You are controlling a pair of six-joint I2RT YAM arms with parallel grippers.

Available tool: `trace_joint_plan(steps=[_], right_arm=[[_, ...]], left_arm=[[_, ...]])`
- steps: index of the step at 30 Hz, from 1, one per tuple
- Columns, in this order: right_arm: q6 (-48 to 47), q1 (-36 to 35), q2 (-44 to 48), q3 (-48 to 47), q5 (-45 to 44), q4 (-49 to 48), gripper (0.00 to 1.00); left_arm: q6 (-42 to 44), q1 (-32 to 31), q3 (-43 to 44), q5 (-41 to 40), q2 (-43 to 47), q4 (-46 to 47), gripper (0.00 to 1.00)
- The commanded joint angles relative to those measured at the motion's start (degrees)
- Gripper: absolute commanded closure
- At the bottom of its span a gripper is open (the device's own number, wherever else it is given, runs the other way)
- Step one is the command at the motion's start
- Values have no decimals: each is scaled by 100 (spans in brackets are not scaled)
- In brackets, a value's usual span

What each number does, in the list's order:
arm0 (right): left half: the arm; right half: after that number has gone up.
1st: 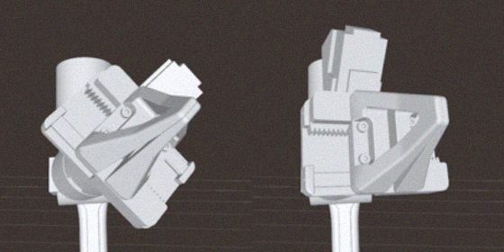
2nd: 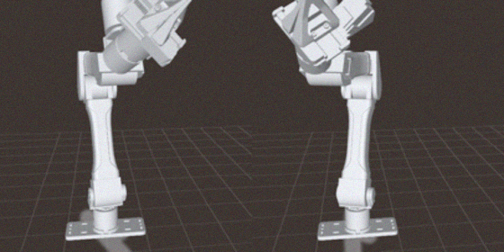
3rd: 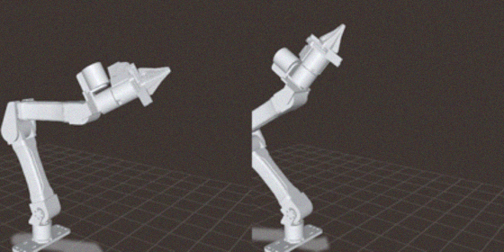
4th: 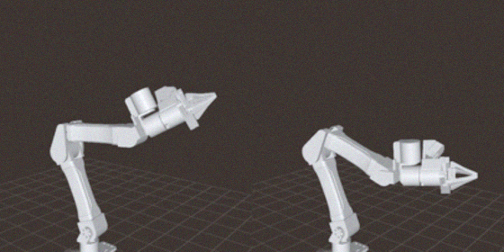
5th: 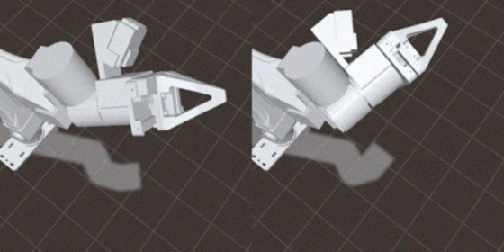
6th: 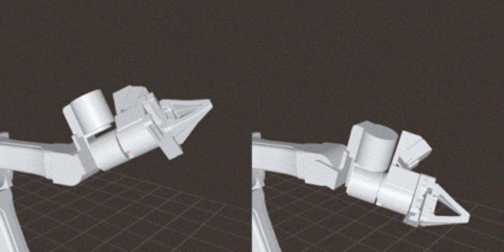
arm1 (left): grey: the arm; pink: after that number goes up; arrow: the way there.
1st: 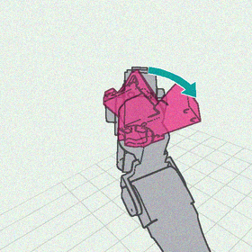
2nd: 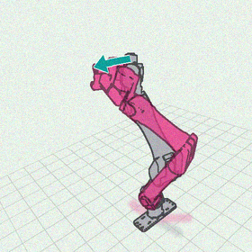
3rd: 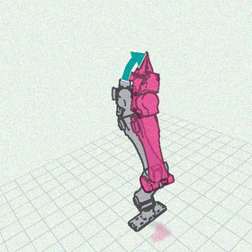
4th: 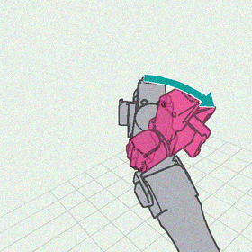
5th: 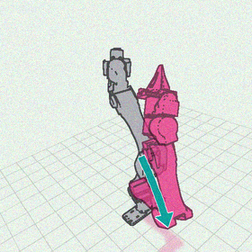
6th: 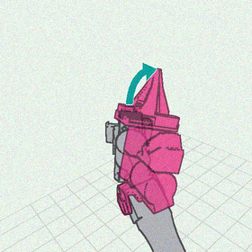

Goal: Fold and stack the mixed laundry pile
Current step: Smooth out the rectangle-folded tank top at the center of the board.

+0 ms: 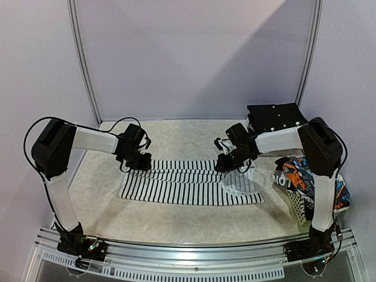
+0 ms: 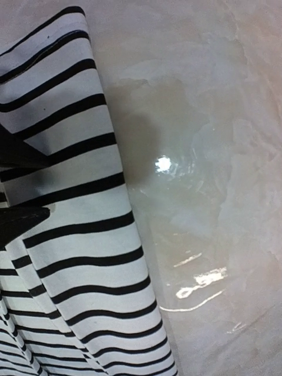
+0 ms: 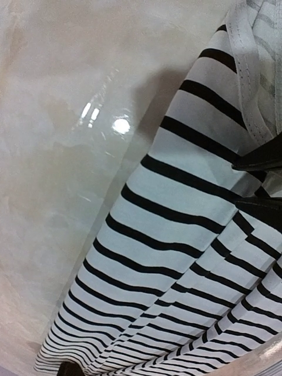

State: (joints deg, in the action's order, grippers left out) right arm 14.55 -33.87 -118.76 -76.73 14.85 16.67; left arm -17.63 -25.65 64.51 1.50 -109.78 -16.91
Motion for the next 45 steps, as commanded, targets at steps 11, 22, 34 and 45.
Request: trace_joint_plan(steps=[11,22,34,45], right_arm=[[229,-712,643,739,-663,371,82],[356,-894,1410,852,-1333,602,74],[72,-806,798,-311,-1235,530,69],[114,-415,-19,-506,340,-83,72]], left_arm=[[-4,-133,-326,-307,281,25,77],[231,-370,-286,-562,814,-142,77],[1602,-1667,833,-372,278,-387,66],[1871,-1834,2167,428,-959,-642,61]])
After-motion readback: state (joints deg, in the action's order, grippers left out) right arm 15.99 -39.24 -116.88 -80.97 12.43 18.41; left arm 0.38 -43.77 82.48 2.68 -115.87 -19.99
